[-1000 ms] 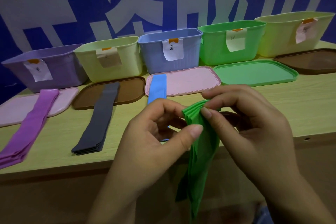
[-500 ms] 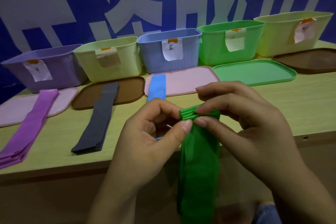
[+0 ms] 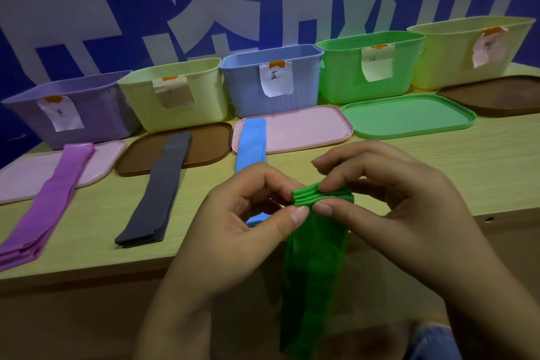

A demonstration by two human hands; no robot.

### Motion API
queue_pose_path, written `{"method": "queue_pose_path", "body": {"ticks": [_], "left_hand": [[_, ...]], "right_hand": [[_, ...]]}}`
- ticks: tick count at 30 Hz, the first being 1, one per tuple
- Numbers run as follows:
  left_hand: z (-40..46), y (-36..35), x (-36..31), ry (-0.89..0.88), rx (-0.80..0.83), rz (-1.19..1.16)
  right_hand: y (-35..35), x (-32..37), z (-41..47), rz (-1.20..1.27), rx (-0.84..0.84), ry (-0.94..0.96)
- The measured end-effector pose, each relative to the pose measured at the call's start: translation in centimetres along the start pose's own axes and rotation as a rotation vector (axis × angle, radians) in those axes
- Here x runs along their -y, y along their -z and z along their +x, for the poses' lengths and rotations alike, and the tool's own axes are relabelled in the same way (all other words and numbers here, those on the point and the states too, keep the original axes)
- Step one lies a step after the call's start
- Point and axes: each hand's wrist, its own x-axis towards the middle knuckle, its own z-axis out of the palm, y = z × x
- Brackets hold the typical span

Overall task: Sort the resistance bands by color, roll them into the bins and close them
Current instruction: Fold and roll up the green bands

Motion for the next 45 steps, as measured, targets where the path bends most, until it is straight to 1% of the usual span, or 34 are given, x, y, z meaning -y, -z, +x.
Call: {"method": "queue_pose_path", "body": {"ticks": [2, 6, 10, 14, 17, 20, 27, 37, 45], "left_hand": [[0.0, -0.2, 0.2, 0.007, -0.015, -0.028], [0.0, -0.3, 0.4, 0.062, -0.049, -0.156], [0.1, 0.2, 0.1, 0.106, -0.03, -0.256], [0.1, 0.5, 0.1, 0.161, -0.009, -0.292], [0.1, 0.7, 0.2, 0.196, -0.01, -0.335], [0.2, 0.6, 0.3, 0.184, -0.034, -0.301], [0.0, 0.6, 0.1, 0.102, -0.031, -0.098], [-0.2, 0.4, 0.1, 0.081, -0.019, -0.072], [-0.2, 0.2, 0.0, 0.067, -0.07, -0.077]], "right_hand": [[0.0, 0.0, 0.0, -0.033, -0.003, 0.02], [-0.3, 0.1, -0.1, -0.105, -0.036, 0.109], [-0.5, 0.3, -0.2, -0.093, -0.051, 0.098], [-0.6, 0.5, -0.2, -0.067, -0.01, 0.088], [-0.7, 0.7, -0.2, 0.015, 0.017, 0.05], [-0.7, 0.8, -0.2, -0.008, 0.027, 0.035], [-0.8, 0.7, -0.2, -0.103, 0.021, 0.018], [-0.8, 0.6, -0.3, -0.111, -0.009, 0.022], [-0.8, 0.6, -0.3, -0.104, -0.014, 0.04]]}}
